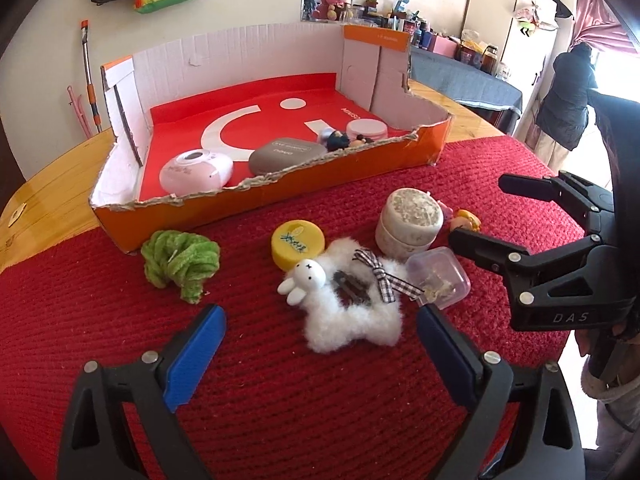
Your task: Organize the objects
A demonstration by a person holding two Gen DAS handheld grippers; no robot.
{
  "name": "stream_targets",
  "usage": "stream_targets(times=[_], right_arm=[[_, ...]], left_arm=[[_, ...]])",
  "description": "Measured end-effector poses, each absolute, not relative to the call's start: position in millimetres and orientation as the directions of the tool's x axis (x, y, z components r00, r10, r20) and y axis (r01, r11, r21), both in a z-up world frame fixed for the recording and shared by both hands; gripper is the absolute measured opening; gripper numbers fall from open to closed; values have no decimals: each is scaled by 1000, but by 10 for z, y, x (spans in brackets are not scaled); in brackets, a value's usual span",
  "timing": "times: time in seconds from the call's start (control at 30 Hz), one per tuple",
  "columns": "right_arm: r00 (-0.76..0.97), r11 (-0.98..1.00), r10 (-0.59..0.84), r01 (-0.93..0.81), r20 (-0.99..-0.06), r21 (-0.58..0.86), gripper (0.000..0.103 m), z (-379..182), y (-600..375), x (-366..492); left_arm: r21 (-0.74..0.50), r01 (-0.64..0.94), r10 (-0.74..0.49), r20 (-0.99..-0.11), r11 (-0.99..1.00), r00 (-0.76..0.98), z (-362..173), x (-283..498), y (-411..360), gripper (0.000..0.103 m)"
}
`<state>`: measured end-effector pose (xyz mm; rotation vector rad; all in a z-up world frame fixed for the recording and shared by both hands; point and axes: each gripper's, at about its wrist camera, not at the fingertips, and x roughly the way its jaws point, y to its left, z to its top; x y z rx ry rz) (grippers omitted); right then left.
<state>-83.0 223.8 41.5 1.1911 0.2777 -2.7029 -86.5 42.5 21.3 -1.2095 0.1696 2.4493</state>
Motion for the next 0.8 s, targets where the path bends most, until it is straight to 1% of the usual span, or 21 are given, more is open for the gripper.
stream_targets(times=[0.1,0.17,0.23,0.3,0.43,0.53,0.6,0.63,0.7,0.77,0.8], right_arm=[[-634,-951,-133,299,-762,-83,97,416,2241,-904],[-623,-941,-151,328,-767,-82,97,409,2257,-950],[-621,-932,-160,352,-767,-90,97,396,2263,-964],[-614,-921,-177,378,-769,-90,92,382,2257,-974],[-599,-901,-209,426,-773,-86,88,359,2213,-978],[-590,-891,-227,447,-775,-79,80,356,2197,-977],[-577,-888,-241,455,-780,-63,69,349,2192,-987],[-570,-887,-253,460,-781,-48,66,350,2191,-993],[-559,-880,-281,475,-780,-23,51,353,2179,-989],[-558,-874,-291,485,-777,-22,47,353,2161,-976],[-554,-869,-302,494,-776,-15,42,353,2156,-972]], left_arm=[[-86,-400,312,-780,-912,-543,226,-900,415,95],[-103,-399,325,-775,-911,-542,233,-909,406,93],[-118,-404,340,-771,-907,-538,230,-920,408,92],[-120,-408,346,-766,-905,-541,229,-920,415,90],[-127,-419,360,-757,-899,-545,232,-920,427,86],[-135,-430,375,-751,-892,-543,238,-917,436,81],[-140,-442,388,-747,-886,-540,245,-908,448,74],[-146,-449,397,-745,-881,-537,246,-904,456,72],[-146,-460,405,-740,-876,-537,245,-900,475,68],[-144,-467,409,-737,-873,-538,246,-895,490,59],[-147,-470,414,-735,-870,-537,246,-892,493,56]])
